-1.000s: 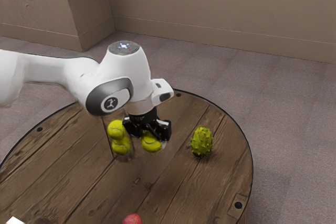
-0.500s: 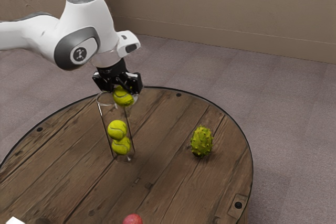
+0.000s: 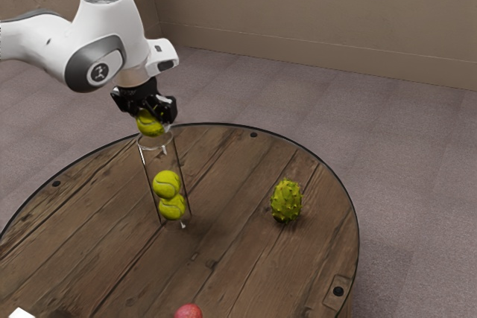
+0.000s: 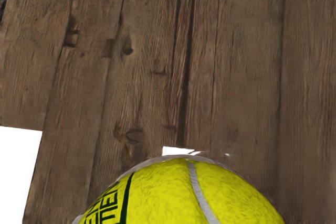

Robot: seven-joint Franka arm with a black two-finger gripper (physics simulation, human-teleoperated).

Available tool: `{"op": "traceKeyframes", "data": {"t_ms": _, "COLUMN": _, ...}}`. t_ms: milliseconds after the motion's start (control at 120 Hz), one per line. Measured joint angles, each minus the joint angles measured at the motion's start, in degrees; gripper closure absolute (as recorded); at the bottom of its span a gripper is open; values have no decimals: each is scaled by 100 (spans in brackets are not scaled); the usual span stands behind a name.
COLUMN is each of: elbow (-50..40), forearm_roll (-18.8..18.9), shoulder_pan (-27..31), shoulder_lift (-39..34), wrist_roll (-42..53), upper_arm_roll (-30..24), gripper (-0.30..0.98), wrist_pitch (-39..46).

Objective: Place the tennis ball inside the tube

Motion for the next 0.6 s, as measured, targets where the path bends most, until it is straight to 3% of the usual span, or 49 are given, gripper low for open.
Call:
{"op": "traceKeyframes", "data": {"t_ms": 200, "elbow": 1, "forearm_roll": -66, "shoulder_pan": -14, "shoulder_lift": 52, "wrist_roll": 223, "upper_arm_roll": 8, "gripper": 20, "wrist_pitch": -44}}
{"op": "traceKeyframes", "data": {"t_ms": 367, "elbow": 70, "forearm_roll": -259, "shoulder_pan": -7, "shoulder_lift": -38, "wrist_roll": 380, "upper_arm_roll": -13, "gripper": 9, "wrist_pitch": -267}}
{"op": "traceKeyframes", "data": {"t_ms": 475, "elbow": 1177, "forearm_roll": -768, "shoulder_pan": 5, "shoulder_lift": 152, "wrist_roll": 596, "upper_arm_roll": -142, "gripper": 5, "wrist_pitch": -1128}}
{"op": "traceKeyframes", "data": {"t_ms": 600, "elbow": 2466, "forearm_roll": -1069, "shoulder_pan": -60, "shoulder_lift": 444, "wrist_roll": 876, "upper_arm_roll": -202, "gripper": 3, "wrist_pitch": -2072}}
